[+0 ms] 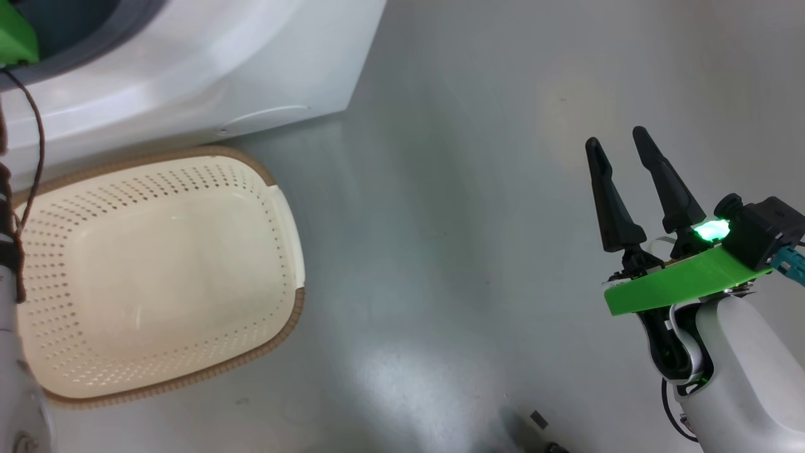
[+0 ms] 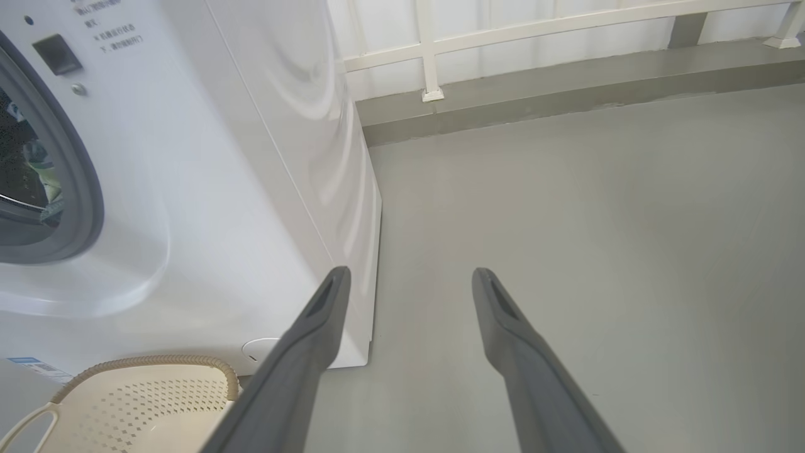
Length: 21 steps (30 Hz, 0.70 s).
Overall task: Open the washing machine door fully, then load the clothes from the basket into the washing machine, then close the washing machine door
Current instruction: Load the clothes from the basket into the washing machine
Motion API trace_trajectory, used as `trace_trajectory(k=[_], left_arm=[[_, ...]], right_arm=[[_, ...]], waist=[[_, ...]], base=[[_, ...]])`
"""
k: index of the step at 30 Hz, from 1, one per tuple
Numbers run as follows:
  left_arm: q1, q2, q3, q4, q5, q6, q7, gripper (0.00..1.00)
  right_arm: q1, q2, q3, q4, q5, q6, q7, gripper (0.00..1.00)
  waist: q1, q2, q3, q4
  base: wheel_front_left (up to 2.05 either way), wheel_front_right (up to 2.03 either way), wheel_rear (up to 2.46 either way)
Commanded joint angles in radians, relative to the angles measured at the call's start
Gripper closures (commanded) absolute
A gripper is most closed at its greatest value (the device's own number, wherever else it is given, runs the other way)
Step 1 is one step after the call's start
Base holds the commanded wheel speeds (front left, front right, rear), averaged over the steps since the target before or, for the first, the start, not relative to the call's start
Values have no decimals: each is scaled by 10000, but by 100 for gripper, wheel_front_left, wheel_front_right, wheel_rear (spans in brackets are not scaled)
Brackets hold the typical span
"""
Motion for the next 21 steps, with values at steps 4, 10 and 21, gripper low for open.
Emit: trace_trajectory(k=[4, 10, 21], left_arm=[[-428, 517, 46, 102, 83, 100, -62, 0], [-550, 458, -31, 257, 46, 58, -62, 0], [897, -6, 590, -626, -624, -12, -62, 0]], right_arm=[[91, -49, 122, -170, 228, 44, -78, 0], [5, -21, 176, -128, 213, 44, -78, 0], [66, -351, 213, -45, 170, 44, -78, 0]], waist=[[0, 0, 195, -121], [0, 0, 81, 57], [0, 0, -639, 527]], base=[[0, 0, 0], [0, 0, 0], [0, 0, 0]])
